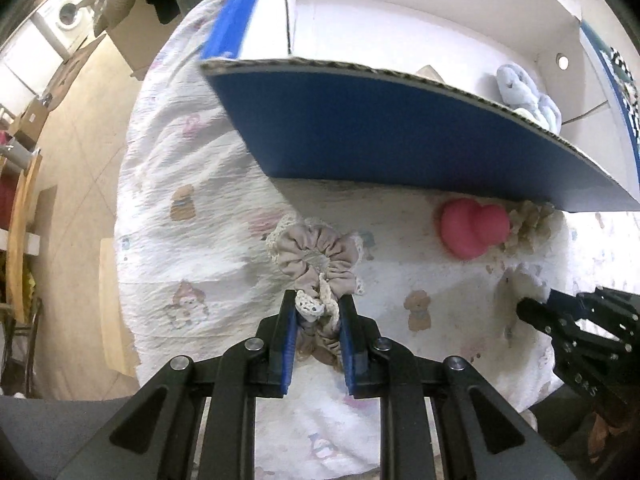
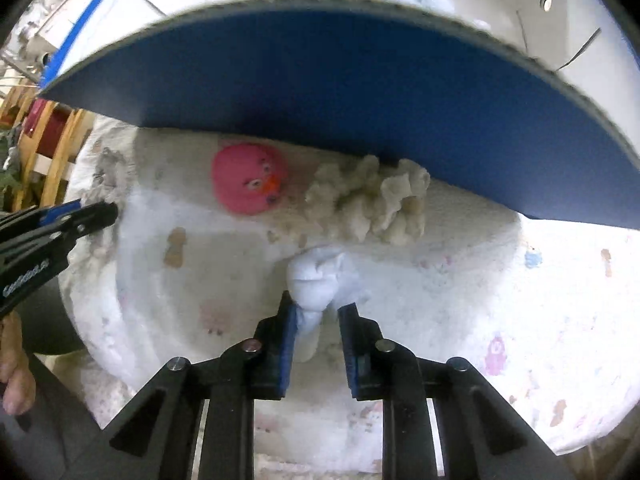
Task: Organize soft objects
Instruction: 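Grasp the beige scrunchie with the left tool while the right tool reaches the white cloth, then carry the beige scrunchie with the left tool while the right tool carries the white cloth into the box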
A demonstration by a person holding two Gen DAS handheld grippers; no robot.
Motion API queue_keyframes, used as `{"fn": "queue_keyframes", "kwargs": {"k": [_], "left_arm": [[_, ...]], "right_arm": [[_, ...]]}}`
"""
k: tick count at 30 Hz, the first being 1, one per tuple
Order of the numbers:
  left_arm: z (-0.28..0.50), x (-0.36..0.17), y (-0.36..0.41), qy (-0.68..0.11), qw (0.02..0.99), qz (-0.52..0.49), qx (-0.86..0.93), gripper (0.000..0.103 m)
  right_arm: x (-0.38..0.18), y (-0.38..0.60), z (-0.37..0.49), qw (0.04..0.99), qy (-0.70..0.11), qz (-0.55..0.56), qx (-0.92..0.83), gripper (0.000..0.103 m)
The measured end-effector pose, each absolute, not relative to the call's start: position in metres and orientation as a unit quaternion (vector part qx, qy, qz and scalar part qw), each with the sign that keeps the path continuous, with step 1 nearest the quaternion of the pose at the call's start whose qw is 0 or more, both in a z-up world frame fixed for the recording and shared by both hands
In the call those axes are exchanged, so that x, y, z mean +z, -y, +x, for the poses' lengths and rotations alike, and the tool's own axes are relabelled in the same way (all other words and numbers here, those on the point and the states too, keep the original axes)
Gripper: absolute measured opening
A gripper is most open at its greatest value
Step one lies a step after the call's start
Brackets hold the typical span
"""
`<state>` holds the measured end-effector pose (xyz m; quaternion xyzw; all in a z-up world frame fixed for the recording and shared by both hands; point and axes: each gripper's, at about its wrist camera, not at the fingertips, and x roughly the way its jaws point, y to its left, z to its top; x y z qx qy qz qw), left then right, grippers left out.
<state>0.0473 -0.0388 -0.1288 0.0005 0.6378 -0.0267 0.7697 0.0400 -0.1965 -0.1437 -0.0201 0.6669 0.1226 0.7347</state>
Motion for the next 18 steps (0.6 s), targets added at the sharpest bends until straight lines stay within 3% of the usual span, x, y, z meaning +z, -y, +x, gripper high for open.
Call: {"fn": "queue_keyframes", "kwargs": {"k": [11,18], "left_arm": [[0.024,-0.082,0.015,-0.586,0.809,-0.04,0.01,0.018],[0.01,-0.039,0.012,-0.535,0.842,-0.053,0.034,0.018]], "right_arm": [[-0.091,0.207,-0.018,0.777,-0.607,0.036,0.165,0.022],[-0.048,0.228,-0.002,0.818,-0.544,0.072,0.173,0.022]]}}
